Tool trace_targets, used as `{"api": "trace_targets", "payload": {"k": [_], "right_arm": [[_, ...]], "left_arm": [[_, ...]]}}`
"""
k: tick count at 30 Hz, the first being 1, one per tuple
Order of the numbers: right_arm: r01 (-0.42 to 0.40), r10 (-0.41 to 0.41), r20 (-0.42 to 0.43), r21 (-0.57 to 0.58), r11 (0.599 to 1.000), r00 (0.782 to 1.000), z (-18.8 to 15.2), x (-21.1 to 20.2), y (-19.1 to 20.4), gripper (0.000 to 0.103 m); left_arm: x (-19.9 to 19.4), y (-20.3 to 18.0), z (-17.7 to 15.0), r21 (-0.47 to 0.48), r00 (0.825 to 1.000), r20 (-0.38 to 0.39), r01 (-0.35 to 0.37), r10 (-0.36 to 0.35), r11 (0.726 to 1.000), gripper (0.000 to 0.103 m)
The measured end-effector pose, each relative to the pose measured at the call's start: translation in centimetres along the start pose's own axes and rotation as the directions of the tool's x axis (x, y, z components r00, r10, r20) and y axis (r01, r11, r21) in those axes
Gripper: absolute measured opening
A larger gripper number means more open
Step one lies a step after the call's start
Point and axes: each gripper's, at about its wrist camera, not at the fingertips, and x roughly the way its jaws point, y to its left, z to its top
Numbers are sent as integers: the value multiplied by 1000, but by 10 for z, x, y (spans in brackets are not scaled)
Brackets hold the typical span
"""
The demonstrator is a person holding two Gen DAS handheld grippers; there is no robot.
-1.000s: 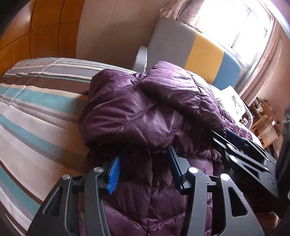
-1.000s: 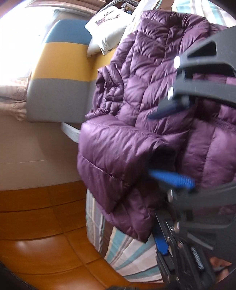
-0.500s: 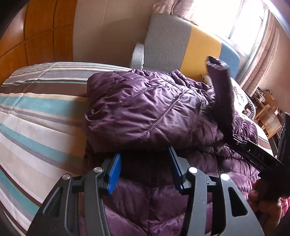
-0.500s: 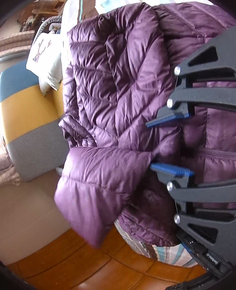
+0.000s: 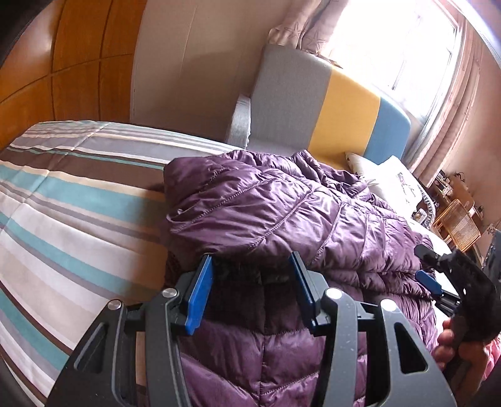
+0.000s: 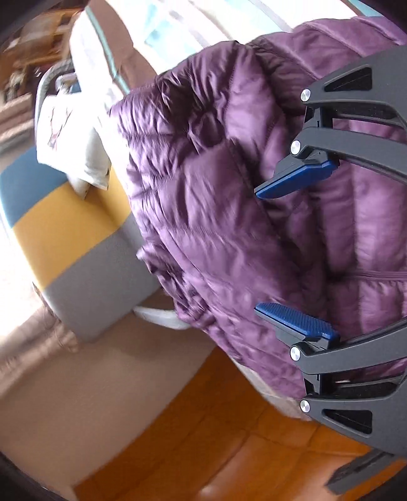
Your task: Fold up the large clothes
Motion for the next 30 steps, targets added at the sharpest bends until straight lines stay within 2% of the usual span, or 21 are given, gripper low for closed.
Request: {"api": "trace_targets", "payload": {"k": [2,4,5,6,7,9,13,15,17,18,19,20,24,26,28,30], "right_arm": [[18,-18,-5,69,997,1000,8,9,-11,63],[21,-17,-28,151,988,999,16,19,-24,33],[26,-21,-34,169,985,999,18,22,-29,25],[32,-26,-35,165,986,999,19,23,-31,8],[36,-32,-30,155,987,999,20,21,-30,0],[65,-64,-6,131,989,998,19,13,-31,0],[107,-109,11,88,990,994,7,-4,-38,0],[69,-71,12,96,993,997,6,-9,-47,0],[60,-61,0,118,991,998,10,-7,-53,13],[51,-51,-4,141,989,999,12,-5,-55,40],[58,-59,2,156,986,998,14,-5,-57,55],[62,-66,18,163,985,998,15,-6,-57,64],[81,-84,16,164,983,996,25,10,-52,62],[102,-105,10,157,982,994,31,21,-48,51],[103,-102,-10,131,986,995,35,29,-43,21],[109,-108,-12,88,990,994,33,27,-38,7]], "left_arm": [[2,1,2,-2,1000,0,-6,6,1000,48],[2,2,4,1,1000,7,-8,8,1000,48],[1,1,4,6,1000,13,-6,5,1000,48],[0,0,4,17,1000,17,1,-1,1000,48],[0,-3,3,35,1000,10,12,-12,999,48],[1,-3,-3,47,999,-14,31,-30,998,48],[4,0,-14,44,999,-39,25,-24,999,48],[2,2,-17,25,999,-39,26,-25,999,48],[-1,4,-17,15,999,-31,24,-23,1000,48],[-2,4,-17,12,999,-27,24,-24,1000,48],[-5,3,-16,13,1000,-19,24,-24,1000,48],[-7,3,-15,16,1000,-11,22,-22,1000,48],[-16,2,-8,27,999,28,19,-19,999,48],[-17,1,-5,35,999,35,14,-15,999,48],[-14,2,-2,36,999,32,7,-8,999,48],[-11,5,0,26,1000,26,2,-3,1000,48]]}}
